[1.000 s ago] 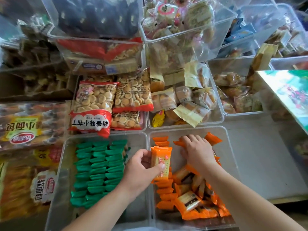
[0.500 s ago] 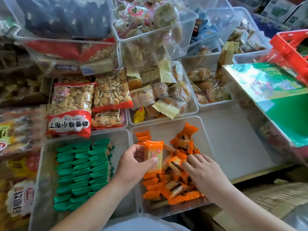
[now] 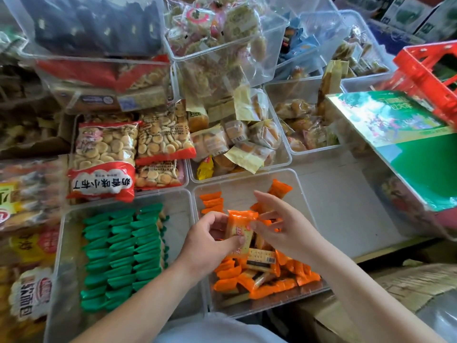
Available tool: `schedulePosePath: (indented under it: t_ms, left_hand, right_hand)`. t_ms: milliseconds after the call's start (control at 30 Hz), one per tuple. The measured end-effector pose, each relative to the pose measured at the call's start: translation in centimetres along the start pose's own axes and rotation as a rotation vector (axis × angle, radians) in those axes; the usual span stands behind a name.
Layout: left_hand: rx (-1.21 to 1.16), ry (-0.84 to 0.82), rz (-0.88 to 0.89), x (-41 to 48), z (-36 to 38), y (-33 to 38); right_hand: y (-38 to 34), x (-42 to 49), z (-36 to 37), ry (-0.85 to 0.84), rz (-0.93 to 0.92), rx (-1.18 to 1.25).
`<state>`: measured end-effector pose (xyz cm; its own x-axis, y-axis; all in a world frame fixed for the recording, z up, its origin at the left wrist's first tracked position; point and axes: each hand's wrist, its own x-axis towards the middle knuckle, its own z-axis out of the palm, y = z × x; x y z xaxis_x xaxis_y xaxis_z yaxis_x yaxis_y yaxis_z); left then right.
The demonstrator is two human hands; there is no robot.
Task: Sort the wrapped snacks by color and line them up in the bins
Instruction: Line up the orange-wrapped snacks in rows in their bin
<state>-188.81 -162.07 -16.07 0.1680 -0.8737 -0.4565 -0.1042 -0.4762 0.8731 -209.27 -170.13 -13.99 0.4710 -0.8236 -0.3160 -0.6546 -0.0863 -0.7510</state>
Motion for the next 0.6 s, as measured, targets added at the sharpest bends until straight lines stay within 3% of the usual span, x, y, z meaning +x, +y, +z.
schedulePosePath:
  t_ms: [67, 333, 500, 600]
  left_hand:
    - [-0.007, -0.036, 0.021, -0.1, 0.1, 0.2]
    - [-0.031, -0.085, 0.028, 0.4, -0.8, 0.4]
    - [0.144, 0.078, 0.095, 2.2, -1.8, -0.8]
    - [0.116, 0.181, 0.054, 2.8, -3.1, -1.7]
  right_hand:
    - [-0.8, 0.8, 0.0, -0.102, -0.014, 0.097]
    - [-1.6, 2.6, -1.0, -0.302, 0.002, 0.064]
    - [0.9, 6.3, 0.2, 0.036, 0.035, -0.109]
    - [2.8, 8.5, 1.9, 0.124, 0.077, -0.082]
